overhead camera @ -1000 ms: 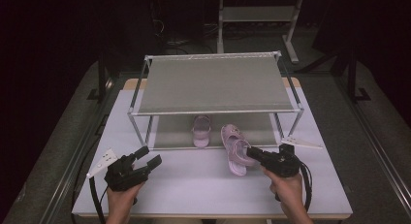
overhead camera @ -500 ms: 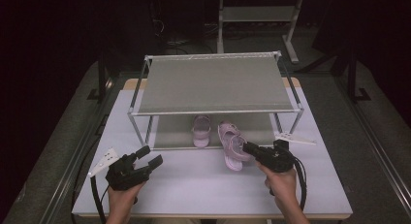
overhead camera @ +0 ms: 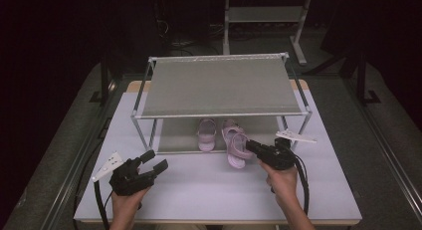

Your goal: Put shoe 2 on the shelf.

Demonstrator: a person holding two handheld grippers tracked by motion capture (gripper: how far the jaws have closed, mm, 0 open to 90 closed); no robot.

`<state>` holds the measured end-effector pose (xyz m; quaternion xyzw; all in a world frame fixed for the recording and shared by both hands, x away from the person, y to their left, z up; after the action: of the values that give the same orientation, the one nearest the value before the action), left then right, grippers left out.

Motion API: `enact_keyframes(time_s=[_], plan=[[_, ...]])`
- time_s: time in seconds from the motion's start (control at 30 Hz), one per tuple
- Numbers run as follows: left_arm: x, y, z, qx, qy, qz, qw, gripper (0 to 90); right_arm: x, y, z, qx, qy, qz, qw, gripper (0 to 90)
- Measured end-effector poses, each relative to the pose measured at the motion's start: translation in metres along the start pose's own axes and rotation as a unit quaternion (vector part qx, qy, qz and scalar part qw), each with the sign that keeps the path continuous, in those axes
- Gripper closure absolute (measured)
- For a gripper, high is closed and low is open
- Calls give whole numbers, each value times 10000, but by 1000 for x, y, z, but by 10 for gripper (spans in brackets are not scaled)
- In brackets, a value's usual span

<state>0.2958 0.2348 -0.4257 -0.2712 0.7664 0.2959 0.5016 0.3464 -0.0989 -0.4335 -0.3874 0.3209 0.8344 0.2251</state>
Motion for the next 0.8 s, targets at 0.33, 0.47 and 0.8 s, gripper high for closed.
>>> enact_keyframes(time_s=[0.33,0.47,0.8], plan=[[0,2,1,6,24,-19,10000,266,-5,-21,-9,214,-50,-129,9997,825],[-1,2,1,15,25,-25,10000,266,-8,-28,-12,321,-31,-181,9993,825],[0,1,1,20,19,-7,10000,266,-15,-47,-20,529,-57,-233,9983,825]])
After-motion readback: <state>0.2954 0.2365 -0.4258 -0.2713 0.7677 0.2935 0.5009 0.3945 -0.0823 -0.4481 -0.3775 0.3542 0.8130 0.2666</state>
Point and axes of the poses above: each handheld gripper's, and its own axes: y roughly backward along the jaws, x roughly out of its underside, z roughly to its left, the point moved 7 cm from there along -y, roughly forward along the jaws, and after that the axes turned 2 degrees about -x, right-handed, at the moved point
